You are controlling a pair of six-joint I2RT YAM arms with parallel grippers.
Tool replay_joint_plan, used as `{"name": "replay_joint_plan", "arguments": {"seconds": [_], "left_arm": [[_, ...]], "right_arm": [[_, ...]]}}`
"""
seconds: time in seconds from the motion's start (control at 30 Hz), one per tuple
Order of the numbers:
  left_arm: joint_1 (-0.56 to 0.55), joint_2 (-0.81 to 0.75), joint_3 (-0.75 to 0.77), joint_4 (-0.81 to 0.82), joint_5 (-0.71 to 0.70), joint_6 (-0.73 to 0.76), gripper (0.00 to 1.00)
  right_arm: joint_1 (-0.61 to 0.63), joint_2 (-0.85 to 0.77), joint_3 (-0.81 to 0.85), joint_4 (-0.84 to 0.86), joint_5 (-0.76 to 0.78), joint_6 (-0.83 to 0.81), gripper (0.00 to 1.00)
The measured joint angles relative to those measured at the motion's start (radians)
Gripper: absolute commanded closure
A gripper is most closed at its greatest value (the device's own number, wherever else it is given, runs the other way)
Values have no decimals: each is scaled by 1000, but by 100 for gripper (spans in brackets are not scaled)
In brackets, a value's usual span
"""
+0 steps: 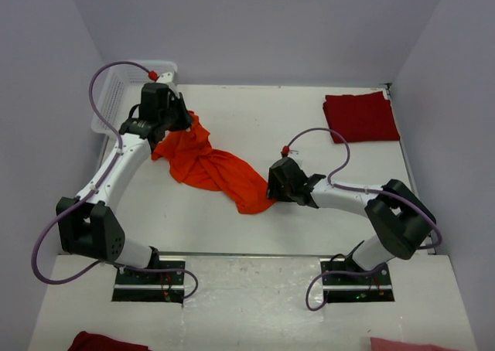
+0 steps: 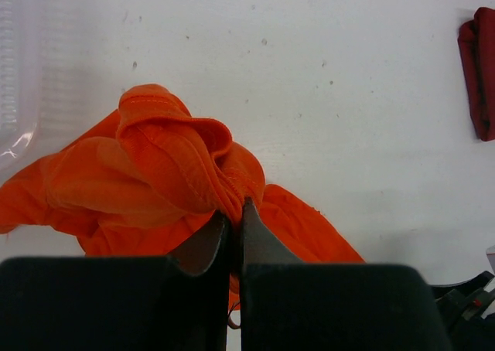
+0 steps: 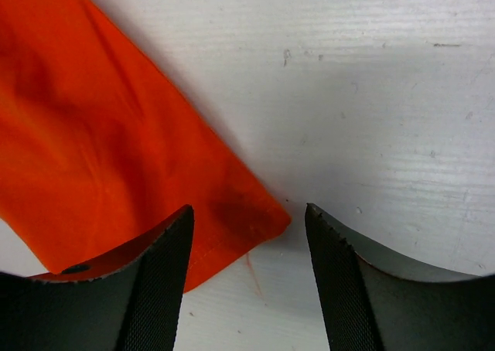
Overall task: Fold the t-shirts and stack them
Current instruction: Flatten out the tshirt
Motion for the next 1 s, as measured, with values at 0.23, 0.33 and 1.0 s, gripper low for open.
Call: {"name": "replay_joint_plan", "arguments": {"seconds": [0.23,0.33,1.0], "left_arm": [[0,0,-20,13,21,-5,100],[0,0,-32,13,24,-8,100],[0,-153,94,-105,121,32,100]], "right_arm": [[0,43,10,37,0,2,55],[0,61,14,55,0,0,77],[-60,-199,677,-394,268,-236,100]]}}
